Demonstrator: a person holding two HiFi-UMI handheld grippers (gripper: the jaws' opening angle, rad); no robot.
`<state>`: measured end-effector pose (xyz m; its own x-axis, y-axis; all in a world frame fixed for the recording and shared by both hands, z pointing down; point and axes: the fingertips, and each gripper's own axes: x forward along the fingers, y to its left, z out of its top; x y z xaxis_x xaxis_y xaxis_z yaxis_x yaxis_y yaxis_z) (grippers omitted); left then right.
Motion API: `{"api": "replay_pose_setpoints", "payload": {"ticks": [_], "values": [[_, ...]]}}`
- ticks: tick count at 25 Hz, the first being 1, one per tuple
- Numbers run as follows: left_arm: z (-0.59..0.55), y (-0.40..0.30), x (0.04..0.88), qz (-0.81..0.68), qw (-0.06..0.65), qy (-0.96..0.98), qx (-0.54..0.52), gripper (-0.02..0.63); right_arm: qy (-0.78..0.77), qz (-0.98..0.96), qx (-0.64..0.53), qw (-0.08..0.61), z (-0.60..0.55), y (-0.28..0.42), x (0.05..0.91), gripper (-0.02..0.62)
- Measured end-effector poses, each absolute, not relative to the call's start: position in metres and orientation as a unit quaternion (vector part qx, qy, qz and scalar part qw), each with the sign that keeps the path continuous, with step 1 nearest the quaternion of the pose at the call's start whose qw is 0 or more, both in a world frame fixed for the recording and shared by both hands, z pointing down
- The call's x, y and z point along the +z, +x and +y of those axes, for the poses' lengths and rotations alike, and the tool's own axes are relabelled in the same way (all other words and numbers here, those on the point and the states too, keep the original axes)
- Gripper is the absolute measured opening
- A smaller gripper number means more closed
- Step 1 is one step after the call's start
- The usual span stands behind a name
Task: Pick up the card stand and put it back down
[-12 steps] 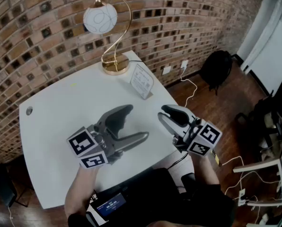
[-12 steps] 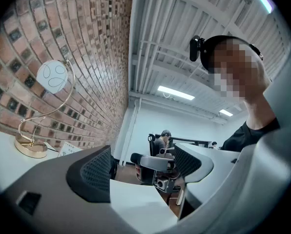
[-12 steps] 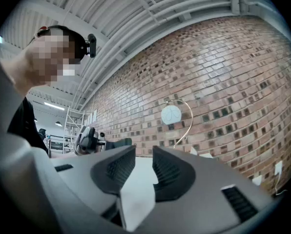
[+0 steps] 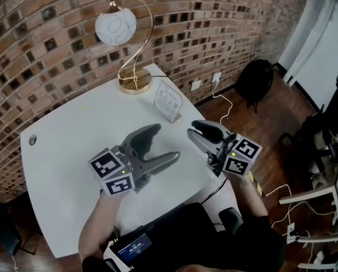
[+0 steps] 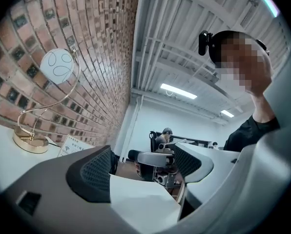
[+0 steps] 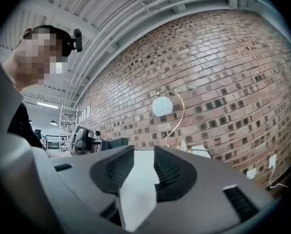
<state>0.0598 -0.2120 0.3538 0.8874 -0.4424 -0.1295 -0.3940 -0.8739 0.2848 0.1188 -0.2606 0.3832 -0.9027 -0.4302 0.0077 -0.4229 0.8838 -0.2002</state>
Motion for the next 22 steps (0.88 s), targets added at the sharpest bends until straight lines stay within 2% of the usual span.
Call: {"api": "replay_pose_setpoints", "payload": {"ticks": [9,22], "values": [[-0.225,0.064,0.357,-0.212,0.136,0.964,-0.087,0.397,-0.236,0.965,-0.112,-0.013,-0.284,0.114,0.404,0.176],[-0.235,0.063,0.362,-0.214,0.152,0.961,-0.090,0.398,-0.271,0.952,-0.137,-0.043,-0.321,0.114,0.431,0.176]]}}
